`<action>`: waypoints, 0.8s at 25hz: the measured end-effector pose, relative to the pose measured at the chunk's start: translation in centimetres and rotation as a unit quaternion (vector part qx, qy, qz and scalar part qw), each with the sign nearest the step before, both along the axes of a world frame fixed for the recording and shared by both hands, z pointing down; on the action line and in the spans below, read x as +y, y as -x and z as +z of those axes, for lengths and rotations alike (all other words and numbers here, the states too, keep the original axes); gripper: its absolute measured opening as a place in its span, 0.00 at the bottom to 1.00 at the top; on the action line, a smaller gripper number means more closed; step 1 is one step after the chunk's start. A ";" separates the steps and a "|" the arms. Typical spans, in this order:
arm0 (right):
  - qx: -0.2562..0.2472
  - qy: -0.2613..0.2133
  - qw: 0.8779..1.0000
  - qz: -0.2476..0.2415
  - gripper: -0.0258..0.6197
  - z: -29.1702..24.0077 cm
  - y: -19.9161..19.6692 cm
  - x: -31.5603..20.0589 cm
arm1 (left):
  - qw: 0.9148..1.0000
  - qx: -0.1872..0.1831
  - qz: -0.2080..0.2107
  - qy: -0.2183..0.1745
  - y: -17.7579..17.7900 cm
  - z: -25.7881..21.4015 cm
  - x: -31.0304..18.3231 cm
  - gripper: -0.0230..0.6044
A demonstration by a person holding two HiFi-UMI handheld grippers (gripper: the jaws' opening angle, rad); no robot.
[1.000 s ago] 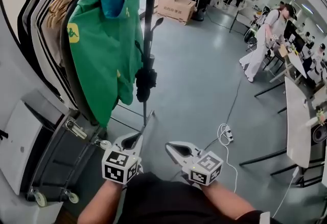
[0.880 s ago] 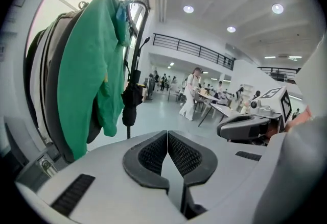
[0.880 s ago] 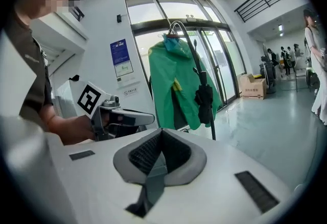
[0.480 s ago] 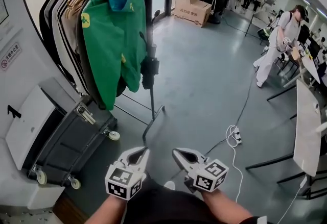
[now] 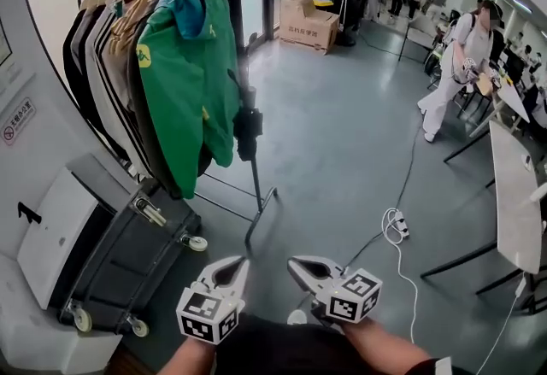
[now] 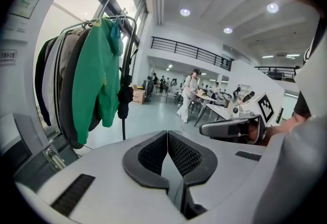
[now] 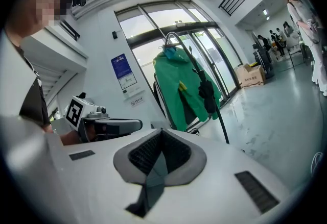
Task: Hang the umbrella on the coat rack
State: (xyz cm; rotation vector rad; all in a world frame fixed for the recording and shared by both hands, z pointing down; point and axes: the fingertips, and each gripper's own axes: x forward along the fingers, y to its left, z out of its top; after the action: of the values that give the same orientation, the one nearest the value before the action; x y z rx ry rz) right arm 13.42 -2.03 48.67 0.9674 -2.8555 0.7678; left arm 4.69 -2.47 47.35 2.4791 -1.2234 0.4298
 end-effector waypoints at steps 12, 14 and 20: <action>0.017 0.013 0.998 0.066 0.06 0.7 7.4 -1.4 | 0.998 -0.011 0.057 0.006 8.1 0.3 -2.8 0.06; 0.023 0.013 0.997 0.076 0.06 0.8 8.1 -1.6 | 0.998 -0.013 0.061 0.005 9.2 0.5 -3.6 0.06; 0.041 0.014 0.994 0.102 0.06 0.5 8.7 -1.9 | 0.998 0.004 0.058 0.002 11.6 0.4 -4.8 0.06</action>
State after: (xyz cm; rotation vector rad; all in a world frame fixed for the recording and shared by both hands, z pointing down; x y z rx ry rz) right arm 4.67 -3.91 49.17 1.2703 -2.6983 0.7600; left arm -6.89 -7.27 47.79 2.5539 -1.0773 0.4505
